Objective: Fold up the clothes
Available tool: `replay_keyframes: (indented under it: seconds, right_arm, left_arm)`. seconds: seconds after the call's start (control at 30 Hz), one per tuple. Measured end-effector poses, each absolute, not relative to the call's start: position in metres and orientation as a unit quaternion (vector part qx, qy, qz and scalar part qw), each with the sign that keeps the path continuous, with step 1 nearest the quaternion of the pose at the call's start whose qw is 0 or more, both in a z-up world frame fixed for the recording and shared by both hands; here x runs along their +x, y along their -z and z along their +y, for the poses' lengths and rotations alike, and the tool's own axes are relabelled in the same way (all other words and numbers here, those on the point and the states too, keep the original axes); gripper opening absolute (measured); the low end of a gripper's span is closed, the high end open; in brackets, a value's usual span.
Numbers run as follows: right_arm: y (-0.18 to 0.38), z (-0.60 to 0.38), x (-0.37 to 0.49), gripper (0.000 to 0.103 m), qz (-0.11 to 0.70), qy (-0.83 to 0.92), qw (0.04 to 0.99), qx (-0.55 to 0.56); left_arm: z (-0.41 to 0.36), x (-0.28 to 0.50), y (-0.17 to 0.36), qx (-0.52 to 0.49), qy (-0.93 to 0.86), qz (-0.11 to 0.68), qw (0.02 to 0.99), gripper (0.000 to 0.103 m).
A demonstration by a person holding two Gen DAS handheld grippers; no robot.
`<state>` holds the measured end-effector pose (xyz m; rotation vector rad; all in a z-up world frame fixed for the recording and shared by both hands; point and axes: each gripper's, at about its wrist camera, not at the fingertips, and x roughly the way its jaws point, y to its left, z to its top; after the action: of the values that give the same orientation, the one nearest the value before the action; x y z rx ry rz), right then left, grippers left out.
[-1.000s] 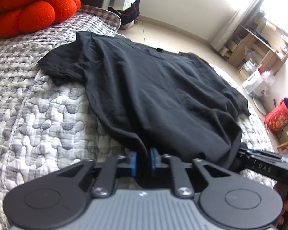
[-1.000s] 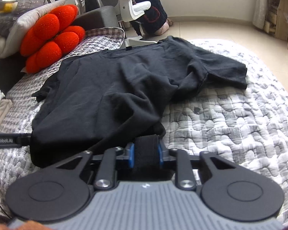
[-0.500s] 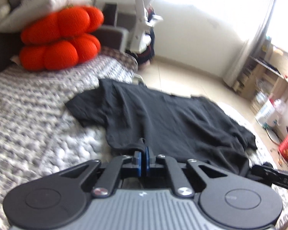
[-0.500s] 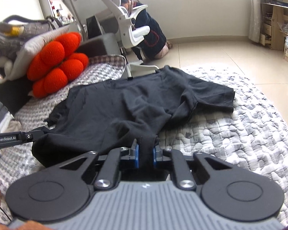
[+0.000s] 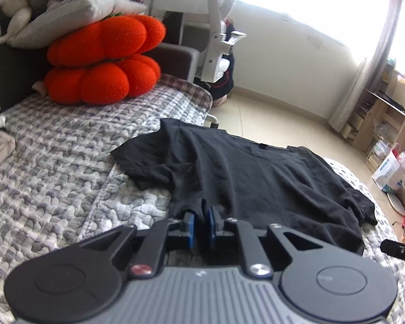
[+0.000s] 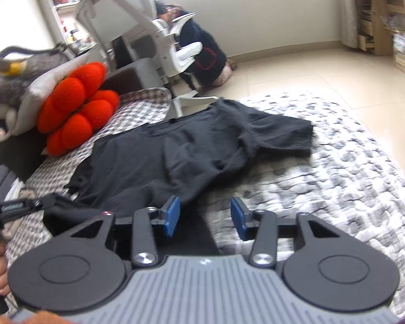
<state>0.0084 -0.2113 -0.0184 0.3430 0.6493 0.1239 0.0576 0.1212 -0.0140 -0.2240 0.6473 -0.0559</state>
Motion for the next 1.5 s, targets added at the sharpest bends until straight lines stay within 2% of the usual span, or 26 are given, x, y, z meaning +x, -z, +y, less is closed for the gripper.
replay_keyframes:
  seconds: [0.17,0.43,0.6,0.73,0.77,0.9,1.0,1.07,1.13,1.37,1.5]
  right_arm:
    - [0.032,-0.237,0.023,0.048,0.328,-0.028,0.918,0.223]
    - [0.053,-0.272,0.048,0.048,0.345,0.000,0.883,0.318]
    - [0.062,-0.287,0.054,0.048,0.322,0.004,0.869,0.375]
    - [0.070,-0.299,0.060,0.048,0.304,0.008,0.856,0.419]
    - [0.072,-0.302,0.061,0.046,0.299,0.009,0.852,0.430]
    - [0.079,-0.314,0.066,0.027,0.279,0.012,0.836,0.473]
    - [0.085,-0.323,0.070,0.016,0.264,0.015,0.822,0.505]
    - [0.081,-0.325,0.068,0.009,0.249,0.027,0.832,0.495]
    - [0.074,-0.324,0.065,0.008,0.231,0.044,0.850,0.471]
    - [0.050,-0.322,0.054,0.006,0.171,0.101,0.900,0.388]
    - [0.054,-0.319,0.052,0.006,0.183,0.107,0.910,0.356]
  left_arm:
    - [0.150,0.072,0.021,-0.158,-0.018,0.332,0.930,0.030]
    - [0.209,0.096,0.045,-0.253,-0.088,0.347,0.899,0.036]
    - [0.228,0.113,0.066,-0.341,-0.076,0.352,0.868,0.036]
    - [0.224,0.122,0.071,-0.369,-0.061,0.340,0.863,0.036]
    - [0.222,0.125,0.072,-0.376,-0.054,0.339,0.861,0.036]
    - [0.211,0.138,0.078,-0.387,-0.047,0.337,0.857,0.036]
    - [0.202,0.147,0.079,-0.368,-0.054,0.330,0.868,0.032]
    - [0.199,0.152,0.079,-0.353,-0.067,0.327,0.874,0.015]
    - [0.199,0.157,0.078,-0.347,-0.077,0.320,0.878,0.010]
    - [0.202,0.171,0.070,-0.274,-0.133,0.282,0.910,0.005]
    - [0.203,0.174,0.072,-0.265,-0.144,0.286,0.909,0.006]
